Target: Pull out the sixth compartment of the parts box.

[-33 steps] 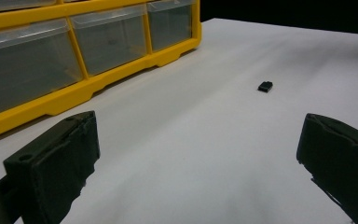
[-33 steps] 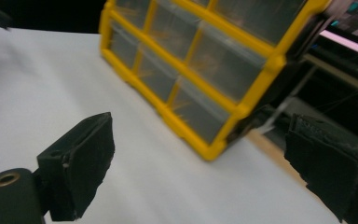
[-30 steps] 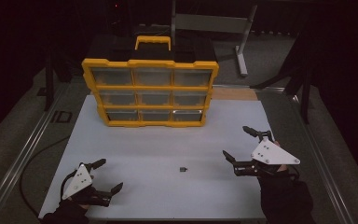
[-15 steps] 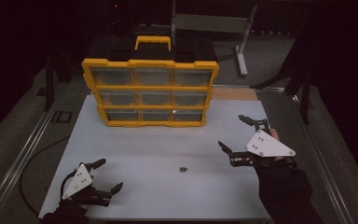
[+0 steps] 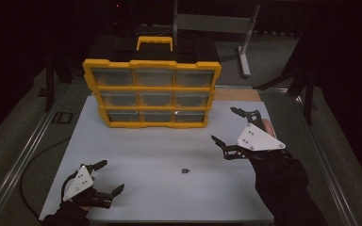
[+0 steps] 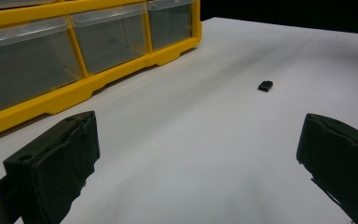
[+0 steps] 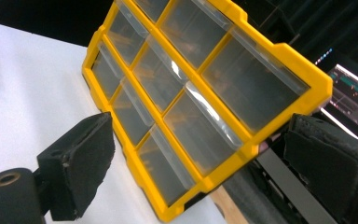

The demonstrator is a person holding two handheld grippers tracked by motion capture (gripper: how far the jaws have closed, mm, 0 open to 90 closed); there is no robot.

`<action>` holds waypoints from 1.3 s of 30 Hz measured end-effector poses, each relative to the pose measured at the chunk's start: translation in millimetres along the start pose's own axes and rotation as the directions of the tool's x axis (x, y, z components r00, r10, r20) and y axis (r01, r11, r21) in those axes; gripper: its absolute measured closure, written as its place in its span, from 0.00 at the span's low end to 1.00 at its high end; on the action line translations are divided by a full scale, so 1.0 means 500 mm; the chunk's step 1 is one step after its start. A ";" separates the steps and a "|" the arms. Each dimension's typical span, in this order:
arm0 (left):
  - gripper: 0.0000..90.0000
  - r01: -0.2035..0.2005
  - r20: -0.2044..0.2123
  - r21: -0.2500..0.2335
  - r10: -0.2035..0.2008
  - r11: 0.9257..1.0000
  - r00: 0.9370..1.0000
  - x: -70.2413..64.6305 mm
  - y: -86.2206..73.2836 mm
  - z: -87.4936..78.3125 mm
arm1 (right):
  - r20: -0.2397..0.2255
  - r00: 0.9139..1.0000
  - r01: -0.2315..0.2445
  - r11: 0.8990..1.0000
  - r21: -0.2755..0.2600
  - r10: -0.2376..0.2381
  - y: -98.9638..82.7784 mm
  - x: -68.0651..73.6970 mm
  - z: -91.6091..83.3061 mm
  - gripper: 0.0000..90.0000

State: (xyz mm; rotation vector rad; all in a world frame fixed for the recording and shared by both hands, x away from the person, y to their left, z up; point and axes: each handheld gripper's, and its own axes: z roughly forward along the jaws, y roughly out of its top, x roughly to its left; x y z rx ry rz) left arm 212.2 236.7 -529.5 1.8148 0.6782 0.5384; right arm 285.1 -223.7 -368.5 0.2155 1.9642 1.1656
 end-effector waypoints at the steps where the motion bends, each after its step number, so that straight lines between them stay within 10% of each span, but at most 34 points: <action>1: 0.00 0.000 0.001 0.000 0.000 1.000 1.000 0.000 0.000 0.000 | -0.004 1.000 0.005 1.000 -0.005 -0.005 0.001 0.000 0.004 0.09; 39: 0.00 -0.003 0.002 0.000 0.003 1.000 1.000 0.000 0.000 0.000 | -0.059 0.982 0.182 0.981 0.064 -0.178 0.035 0.004 0.146 0.10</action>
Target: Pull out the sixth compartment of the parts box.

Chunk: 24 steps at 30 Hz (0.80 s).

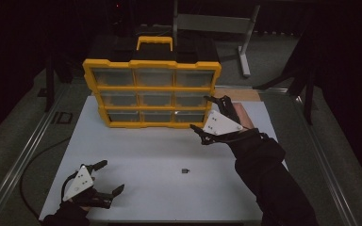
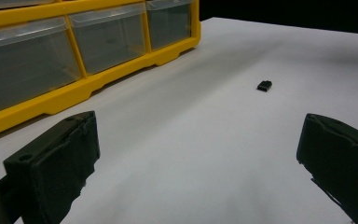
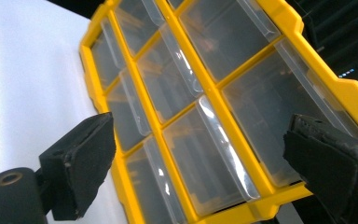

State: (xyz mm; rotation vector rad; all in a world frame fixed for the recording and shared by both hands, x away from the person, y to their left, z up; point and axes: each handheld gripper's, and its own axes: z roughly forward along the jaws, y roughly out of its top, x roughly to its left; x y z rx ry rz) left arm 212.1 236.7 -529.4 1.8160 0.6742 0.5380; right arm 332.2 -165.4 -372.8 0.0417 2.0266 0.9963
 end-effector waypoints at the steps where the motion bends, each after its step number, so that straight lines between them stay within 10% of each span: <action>1: 0.00 -0.001 0.001 0.001 0.001 1.000 1.000 0.000 0.000 0.000 | 0.004 1.000 0.011 1.000 0.007 -0.011 0.000 0.000 0.004 0.10; 24: 0.00 0.002 0.005 -0.001 -0.002 1.000 1.000 0.000 0.000 0.001 | -0.030 0.988 0.155 0.984 0.091 -0.153 0.017 0.012 0.083 0.14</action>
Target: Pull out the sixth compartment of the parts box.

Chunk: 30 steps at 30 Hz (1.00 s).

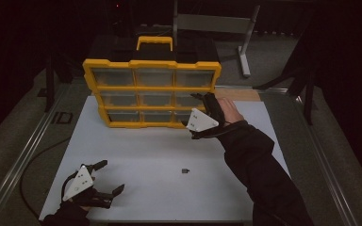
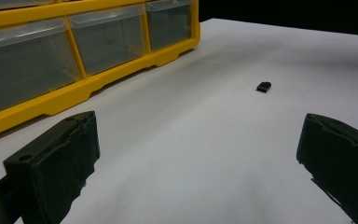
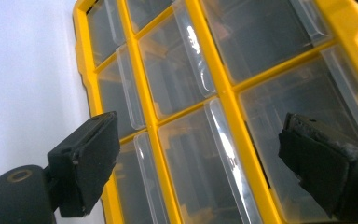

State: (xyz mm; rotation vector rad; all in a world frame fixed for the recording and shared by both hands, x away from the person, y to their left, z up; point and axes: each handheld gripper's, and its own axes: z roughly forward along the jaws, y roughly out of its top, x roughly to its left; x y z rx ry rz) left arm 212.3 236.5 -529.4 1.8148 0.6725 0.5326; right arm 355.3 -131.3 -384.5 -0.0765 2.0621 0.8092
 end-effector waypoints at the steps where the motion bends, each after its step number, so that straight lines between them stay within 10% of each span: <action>1: 0.00 0.000 0.000 0.000 0.000 1.000 1.000 0.000 0.000 0.000 | -0.002 1.000 0.004 1.000 0.006 -0.004 0.002 0.001 0.003 0.14; 30: 0.00 -0.005 0.010 -0.004 0.005 1.000 1.000 -0.002 0.001 -0.001 | -0.030 0.983 0.181 0.975 0.127 -0.179 0.030 0.002 0.091 0.19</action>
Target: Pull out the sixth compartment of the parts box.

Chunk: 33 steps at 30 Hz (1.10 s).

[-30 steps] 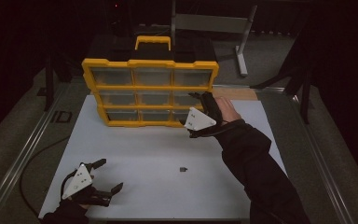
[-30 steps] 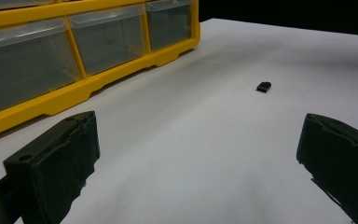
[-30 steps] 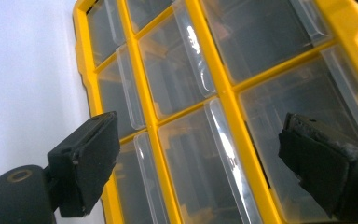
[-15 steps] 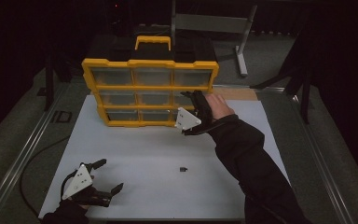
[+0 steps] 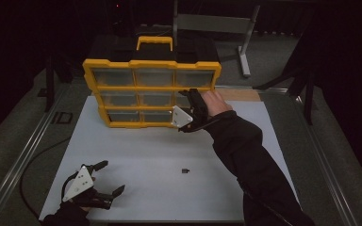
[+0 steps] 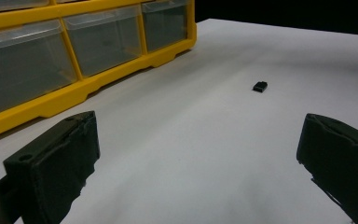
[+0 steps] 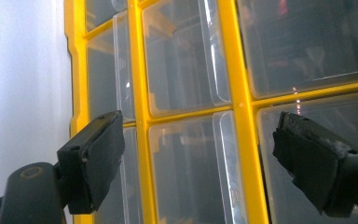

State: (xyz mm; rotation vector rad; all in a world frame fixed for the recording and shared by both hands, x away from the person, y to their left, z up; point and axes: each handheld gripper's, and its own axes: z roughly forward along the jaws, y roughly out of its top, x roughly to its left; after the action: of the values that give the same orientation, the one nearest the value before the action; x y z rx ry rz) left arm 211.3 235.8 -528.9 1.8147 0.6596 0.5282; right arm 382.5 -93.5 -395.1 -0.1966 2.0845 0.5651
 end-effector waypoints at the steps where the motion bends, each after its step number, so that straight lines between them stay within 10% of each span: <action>1: 0.00 0.001 0.000 -0.001 -0.001 1.000 1.000 0.000 0.000 0.000 | 0.000 1.000 0.000 1.000 0.000 0.000 0.000 0.000 0.000 0.19; 33: 0.00 0.005 0.000 -0.001 -0.005 1.000 1.000 0.001 -0.001 0.000 | 0.078 0.983 0.151 0.970 0.189 -0.168 0.014 0.022 0.052 0.35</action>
State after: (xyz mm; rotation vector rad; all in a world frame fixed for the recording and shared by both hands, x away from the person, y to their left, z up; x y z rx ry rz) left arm 211.7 236.2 -529.2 1.8116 0.6640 0.5254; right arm 393.6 -74.1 -413.8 -0.2253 1.9941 0.2788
